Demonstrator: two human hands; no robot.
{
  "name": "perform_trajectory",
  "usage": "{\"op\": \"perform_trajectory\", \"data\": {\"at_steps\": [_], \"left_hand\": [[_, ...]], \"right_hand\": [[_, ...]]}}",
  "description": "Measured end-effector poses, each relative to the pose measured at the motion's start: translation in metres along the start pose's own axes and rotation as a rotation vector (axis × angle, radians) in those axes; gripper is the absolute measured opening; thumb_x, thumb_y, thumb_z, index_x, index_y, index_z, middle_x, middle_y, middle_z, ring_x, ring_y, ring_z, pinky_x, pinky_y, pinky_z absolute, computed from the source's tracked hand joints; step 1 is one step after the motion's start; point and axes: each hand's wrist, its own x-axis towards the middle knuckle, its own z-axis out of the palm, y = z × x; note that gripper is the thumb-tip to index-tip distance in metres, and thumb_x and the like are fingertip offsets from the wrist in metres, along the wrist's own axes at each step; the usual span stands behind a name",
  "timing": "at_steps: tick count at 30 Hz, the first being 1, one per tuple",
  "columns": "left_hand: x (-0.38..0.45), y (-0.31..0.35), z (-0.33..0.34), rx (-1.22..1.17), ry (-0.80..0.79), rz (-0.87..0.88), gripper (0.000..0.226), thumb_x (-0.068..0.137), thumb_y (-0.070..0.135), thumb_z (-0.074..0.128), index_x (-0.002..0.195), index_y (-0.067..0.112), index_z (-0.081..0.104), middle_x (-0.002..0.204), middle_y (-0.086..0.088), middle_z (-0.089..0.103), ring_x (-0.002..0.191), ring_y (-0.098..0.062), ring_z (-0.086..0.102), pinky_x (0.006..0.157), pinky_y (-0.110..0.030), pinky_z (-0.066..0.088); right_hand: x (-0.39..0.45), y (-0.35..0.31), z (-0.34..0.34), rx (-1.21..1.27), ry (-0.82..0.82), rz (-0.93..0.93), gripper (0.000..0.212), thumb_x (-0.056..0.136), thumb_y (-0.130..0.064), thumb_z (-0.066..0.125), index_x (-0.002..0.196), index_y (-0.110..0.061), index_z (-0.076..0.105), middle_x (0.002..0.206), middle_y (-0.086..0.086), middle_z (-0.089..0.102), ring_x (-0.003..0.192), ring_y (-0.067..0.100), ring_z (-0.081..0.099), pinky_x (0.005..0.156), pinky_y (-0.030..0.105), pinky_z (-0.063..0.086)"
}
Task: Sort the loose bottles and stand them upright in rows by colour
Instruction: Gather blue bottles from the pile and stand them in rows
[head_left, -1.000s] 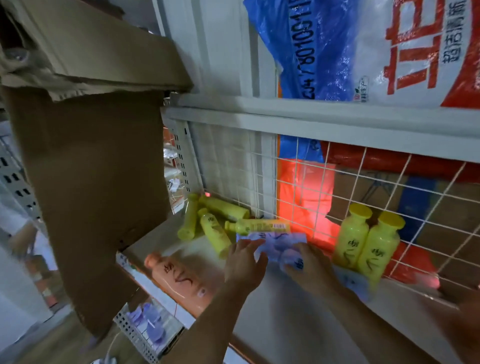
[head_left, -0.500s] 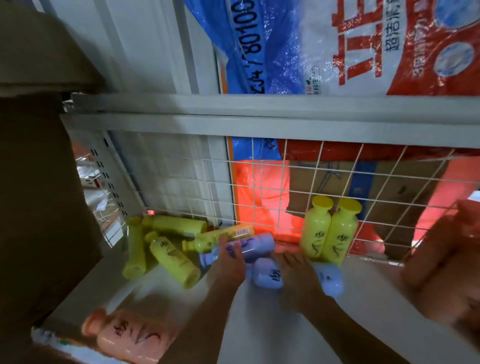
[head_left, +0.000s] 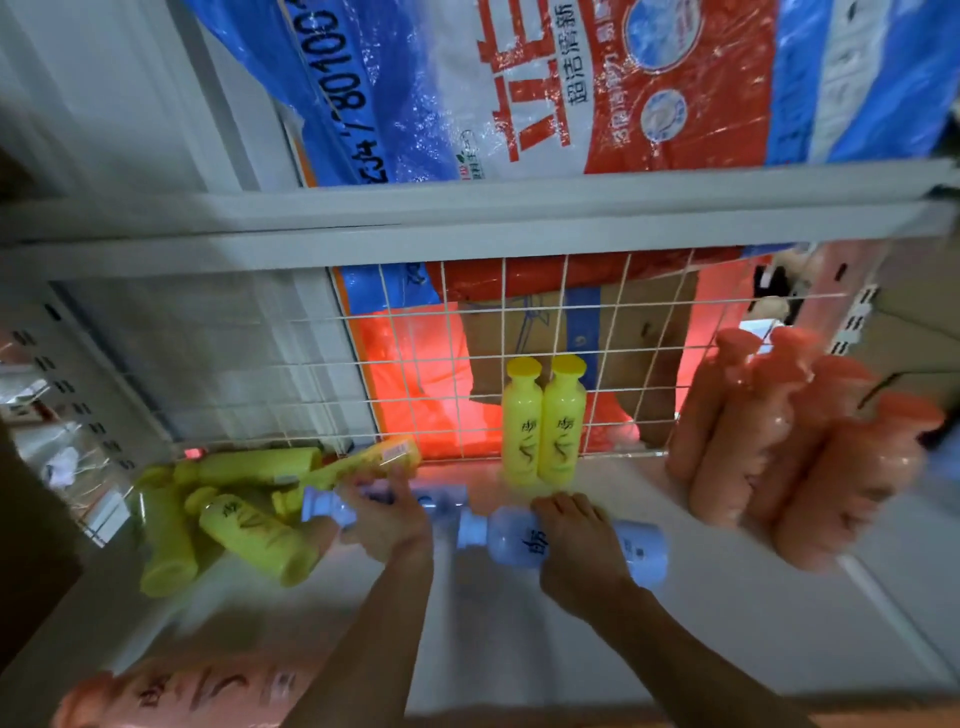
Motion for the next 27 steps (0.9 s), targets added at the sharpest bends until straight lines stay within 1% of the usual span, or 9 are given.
{"op": "perform_trajectory", "data": {"at_steps": [5, 8, 10, 13, 16, 18, 20, 22, 27], "left_hand": [[-0.069, 0.005, 0.011, 0.037, -0.134, 0.323, 0.041, 0.089, 0.017, 0.064, 0.127, 0.007, 0.050, 0.118, -0.031, 0.048, 0.106, -0.039, 0.048, 0.082, -0.041, 0.043], [-0.128, 0.013, 0.019, -0.109, -0.328, 0.562, 0.059, 0.084, 0.007, 0.070, 0.137, 0.018, 0.046, 0.125, -0.014, 0.044, 0.103, 0.000, 0.049, 0.085, -0.015, 0.039], [-0.175, 0.022, 0.027, -0.257, -0.472, 0.639, 0.071, 0.077, 0.012, 0.075, 0.133, 0.039, 0.041, 0.125, 0.012, 0.048, 0.103, 0.019, 0.047, 0.086, -0.002, 0.036], [-0.257, 0.033, 0.042, -0.402, -0.598, 0.603, 0.082, 0.070, 0.012, 0.080, 0.120, 0.058, 0.033, 0.119, 0.026, 0.055, 0.109, -0.003, 0.060, 0.088, -0.019, 0.049], [-0.338, 0.043, 0.055, -0.364, -0.644, 0.587, 0.083, 0.069, 0.016, 0.085, 0.117, 0.059, 0.033, 0.110, 0.033, 0.058, 0.099, 0.006, 0.061, 0.081, -0.017, 0.050], [-0.382, 0.045, 0.069, -0.370, -0.658, 0.615, 0.073, 0.067, 0.024, 0.086, 0.119, 0.051, 0.042, 0.114, 0.023, 0.061, 0.103, -0.003, 0.062, 0.087, -0.030, 0.053], [-0.422, 0.047, 0.086, -0.395, -0.698, 0.620, 0.067, 0.064, 0.036, 0.082, 0.118, 0.049, 0.046, 0.117, 0.016, 0.060, 0.107, -0.009, 0.061, 0.090, -0.041, 0.052], [-0.460, 0.048, 0.104, -0.391, -0.758, 0.623, 0.066, 0.062, 0.045, 0.078, 0.117, 0.057, 0.042, 0.118, 0.017, 0.056, 0.109, -0.008, 0.058, 0.091, -0.041, 0.051], [-0.546, 0.042, 0.158, -0.380, -0.974, 0.632, 0.066, 0.062, 0.042, 0.081, 0.115, 0.053, 0.045, 0.117, 0.009, 0.059, 0.106, -0.010, 0.060, 0.088, -0.043, 0.053]], "right_hand": [[-0.035, 0.036, -0.030, 0.216, 0.203, 0.103, 0.056, 0.062, -0.010, 0.067, 0.116, -0.008, 0.056, 0.111, 0.009, 0.059, 0.102, 0.033, 0.054, 0.084, 0.037, 0.041], [-0.061, 0.058, -0.060, 0.493, 0.345, 0.231, 0.056, 0.062, -0.012, 0.075, 0.115, -0.010, 0.055, 0.106, 0.005, 0.058, 0.096, 0.025, 0.057, 0.076, 0.031, 0.043], [-0.085, 0.077, -0.081, 0.693, 0.429, 0.316, 0.053, 0.064, -0.014, 0.079, 0.111, -0.013, 0.055, 0.103, 0.002, 0.060, 0.092, 0.019, 0.058, 0.073, 0.025, 0.040], [-0.131, 0.117, -0.118, 0.840, 0.548, 0.364, 0.043, 0.065, -0.025, 0.082, 0.100, -0.022, 0.057, 0.095, -0.007, 0.064, 0.086, 0.013, 0.063, 0.072, 0.029, 0.047], [-0.183, 0.168, -0.156, 0.807, 0.575, 0.388, 0.031, 0.066, -0.034, 0.081, 0.083, -0.033, 0.055, 0.085, -0.010, 0.064, 0.075, 0.003, 0.061, 0.064, 0.028, 0.047], [-0.214, 0.207, -0.178, 0.750, 0.619, 0.411, 0.031, 0.066, -0.034, 0.081, 0.078, -0.033, 0.053, 0.085, -0.007, 0.063, 0.073, 0.005, 0.060, 0.062, 0.029, 0.047], [-0.240, 0.245, -0.195, 0.708, 0.673, 0.494, 0.034, 0.065, -0.032, 0.082, 0.085, -0.029, 0.055, 0.090, -0.003, 0.061, 0.077, 0.012, 0.060, 0.063, 0.028, 0.044], [-0.262, 0.286, -0.206, 0.725, 0.700, 0.593, 0.039, 0.063, -0.034, 0.083, 0.091, -0.026, 0.058, 0.094, 0.000, 0.064, 0.082, 0.014, 0.063, 0.066, 0.028, 0.046], [-0.306, 0.377, -0.231, 0.675, 0.782, 0.716, 0.055, 0.057, -0.050, 0.080, 0.101, -0.027, 0.058, 0.101, -0.002, 0.064, 0.090, 0.015, 0.064, 0.075, 0.039, 0.053]]}}
